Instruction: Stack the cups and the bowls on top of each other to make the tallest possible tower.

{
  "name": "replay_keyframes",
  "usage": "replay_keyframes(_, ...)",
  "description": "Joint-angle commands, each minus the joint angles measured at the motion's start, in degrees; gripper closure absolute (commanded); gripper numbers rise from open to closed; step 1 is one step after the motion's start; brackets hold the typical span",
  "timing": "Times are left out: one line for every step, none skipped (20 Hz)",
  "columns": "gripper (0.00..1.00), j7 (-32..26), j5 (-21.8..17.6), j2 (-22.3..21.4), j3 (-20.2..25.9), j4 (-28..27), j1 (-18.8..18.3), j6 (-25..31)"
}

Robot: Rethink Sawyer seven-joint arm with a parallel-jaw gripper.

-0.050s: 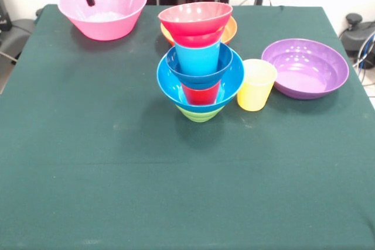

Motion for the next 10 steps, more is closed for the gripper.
replay_keyframes(0.00,14.51,3.86,-1.63,3.41,7.31,3.94,-7.67)
replay_keyframes(0.00,15.24,5.18,-2.23,3.77,8.34,4.33,-8.99)
replay_keyframes(0.00,15.53,6.40,-2.69,4.22,9.26,4.29,-10.12)
replay_keyframes(0.00,15.81,7.62,-3.15,4.67,10.17,4.26,-11.26)
replay_keyframes(0.00,15.74,8.36,-3.66,4.71,10.67,4.42,-11.63)
replay_keyframes(0.00,15.91,9.37,-4.47,4.96,11.47,4.65,-12.20)
replay_keyframes(0.00,16.08,10.37,-5.29,5.21,12.26,4.88,-12.77)
replay_keyframes(0.00,16.57,11.14,-6.21,5.13,12.93,5.49,-13.21)
replay_keyframes(0.00,16.69,11.72,-6.69,4.91,13.34,5.93,-13.70)
replay_keyframes(0.00,17.16,12.21,-7.45,4.62,13.89,6.66,-14.15)
